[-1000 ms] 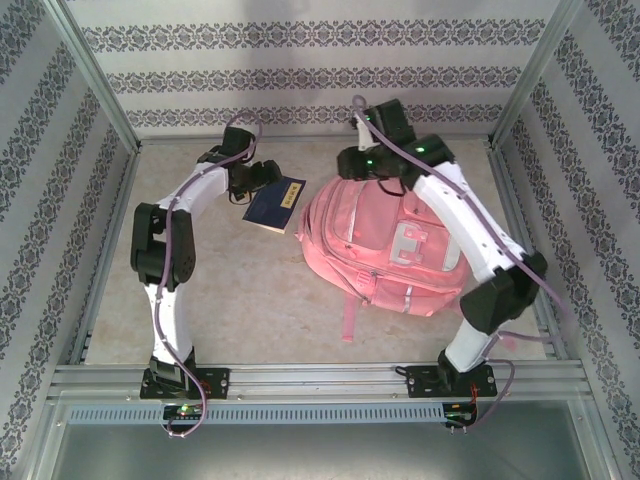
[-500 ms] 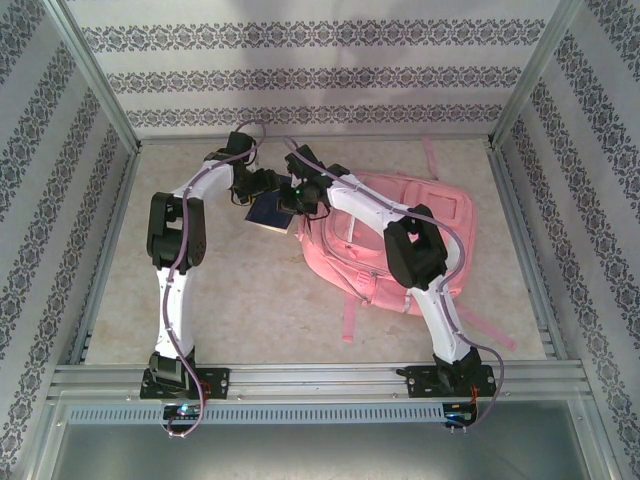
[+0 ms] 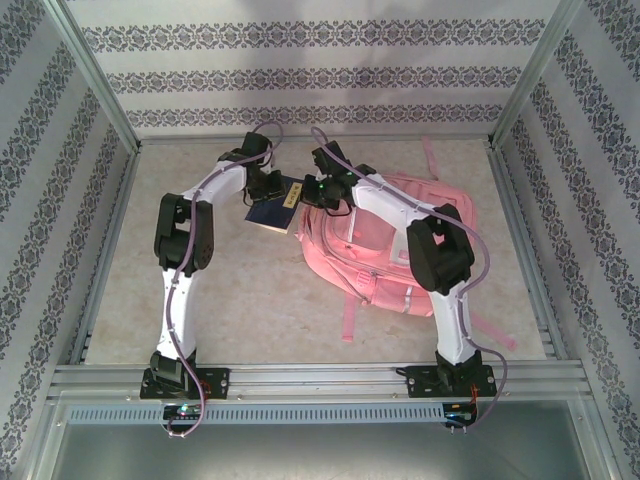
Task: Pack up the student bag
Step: Move the book to the center of the table.
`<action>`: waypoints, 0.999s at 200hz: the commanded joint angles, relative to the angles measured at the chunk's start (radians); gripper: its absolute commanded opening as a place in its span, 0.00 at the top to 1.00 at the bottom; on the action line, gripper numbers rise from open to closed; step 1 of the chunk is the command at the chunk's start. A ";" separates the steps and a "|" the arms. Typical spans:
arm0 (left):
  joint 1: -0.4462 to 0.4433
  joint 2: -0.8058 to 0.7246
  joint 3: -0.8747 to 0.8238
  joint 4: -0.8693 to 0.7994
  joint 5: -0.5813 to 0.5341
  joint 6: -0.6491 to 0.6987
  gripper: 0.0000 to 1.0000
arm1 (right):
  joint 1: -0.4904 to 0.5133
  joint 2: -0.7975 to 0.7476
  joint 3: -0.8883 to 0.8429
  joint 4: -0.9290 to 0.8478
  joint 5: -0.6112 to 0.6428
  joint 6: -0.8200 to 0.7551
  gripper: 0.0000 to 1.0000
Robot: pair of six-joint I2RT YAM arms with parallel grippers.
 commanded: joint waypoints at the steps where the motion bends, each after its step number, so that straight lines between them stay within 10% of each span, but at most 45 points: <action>1: -0.015 0.031 0.011 -0.088 -0.033 -0.001 0.88 | -0.011 -0.084 -0.050 0.026 0.017 0.012 0.92; 99: -0.001 -0.181 -0.543 0.091 -0.031 -0.289 0.91 | 0.052 -0.264 -0.191 0.015 0.039 -0.095 0.83; 169: -0.044 -0.758 -1.191 0.394 -0.028 -0.622 0.97 | 0.171 -0.304 -0.229 -0.094 0.017 -0.130 0.77; 200: -0.062 -1.036 -1.239 0.345 0.016 -0.535 0.73 | 0.236 -0.279 -0.249 -0.111 0.022 -0.112 0.75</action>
